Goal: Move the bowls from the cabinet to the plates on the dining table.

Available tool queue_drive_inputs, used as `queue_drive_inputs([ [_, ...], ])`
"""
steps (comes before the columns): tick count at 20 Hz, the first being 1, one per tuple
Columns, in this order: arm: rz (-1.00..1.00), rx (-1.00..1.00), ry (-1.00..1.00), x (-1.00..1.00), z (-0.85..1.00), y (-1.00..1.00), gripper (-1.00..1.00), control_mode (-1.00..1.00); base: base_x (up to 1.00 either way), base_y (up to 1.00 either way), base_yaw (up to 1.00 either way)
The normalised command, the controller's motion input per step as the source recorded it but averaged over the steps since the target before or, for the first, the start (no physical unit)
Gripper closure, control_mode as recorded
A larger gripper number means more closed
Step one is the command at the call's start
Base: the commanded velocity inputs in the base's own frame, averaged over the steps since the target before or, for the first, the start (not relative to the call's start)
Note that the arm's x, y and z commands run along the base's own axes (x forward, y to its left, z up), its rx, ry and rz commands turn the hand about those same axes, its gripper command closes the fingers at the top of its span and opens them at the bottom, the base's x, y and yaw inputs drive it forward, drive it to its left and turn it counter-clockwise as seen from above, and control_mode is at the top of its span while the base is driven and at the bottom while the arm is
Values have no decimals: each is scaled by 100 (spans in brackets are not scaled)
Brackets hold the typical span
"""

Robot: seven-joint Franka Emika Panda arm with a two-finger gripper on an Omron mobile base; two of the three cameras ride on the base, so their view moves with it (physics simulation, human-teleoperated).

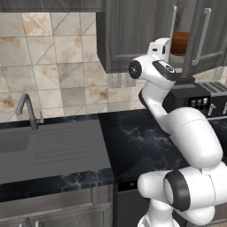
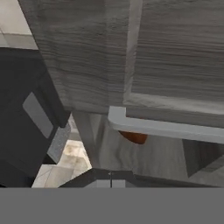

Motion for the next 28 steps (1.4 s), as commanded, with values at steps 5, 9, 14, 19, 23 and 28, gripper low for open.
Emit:
queue_drive_inputs([
  [5, -3, -8, 0, 18, 0, -29, 100, -100, 0, 0, 0],
  [9, -3, -8, 0, 18, 0, -25, 100, -100, 0, 0, 0],
  [14, -4, -7, 0, 17, 0, -23, 100, -100, 0, 0, 0],
  [19, -4, -6, 0, 13, 0, -23, 100, -100, 0, 0, 0],
  [23, -4, -7, 0, 10, 0, -24, 100, -100, 0, 0, 0],
  [28, -4, -5, 0, 1, 0, -24, 100, -100, 0, 0, 0],
])
